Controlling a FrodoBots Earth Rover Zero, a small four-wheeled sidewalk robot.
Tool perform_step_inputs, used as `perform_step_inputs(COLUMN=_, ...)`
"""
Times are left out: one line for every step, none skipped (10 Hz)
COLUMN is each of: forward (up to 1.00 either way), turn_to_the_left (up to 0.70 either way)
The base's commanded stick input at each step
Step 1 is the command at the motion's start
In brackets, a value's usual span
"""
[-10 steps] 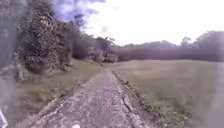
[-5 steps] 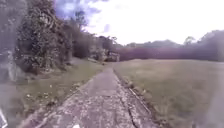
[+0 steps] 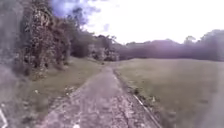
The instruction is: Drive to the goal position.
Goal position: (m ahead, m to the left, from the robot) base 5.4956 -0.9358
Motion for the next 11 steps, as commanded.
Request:
perform_step_inputs(forward=1.00, turn_to_the_left=0.00)
perform_step_inputs(forward=1.00, turn_to_the_left=0.00)
perform_step_inputs(forward=1.00, turn_to_the_left=0.00)
perform_step_inputs(forward=1.00, turn_to_the_left=0.00)
perform_step_inputs(forward=1.00, turn_to_the_left=0.00)
perform_step_inputs(forward=1.00, turn_to_the_left=0.00)
perform_step_inputs(forward=1.00, turn_to_the_left=0.00)
perform_step_inputs(forward=1.00, turn_to_the_left=0.00)
perform_step_inputs(forward=1.00, turn_to_the_left=0.00)
perform_step_inputs(forward=1.00, turn_to_the_left=0.00)
perform_step_inputs(forward=1.00, turn_to_the_left=0.11)
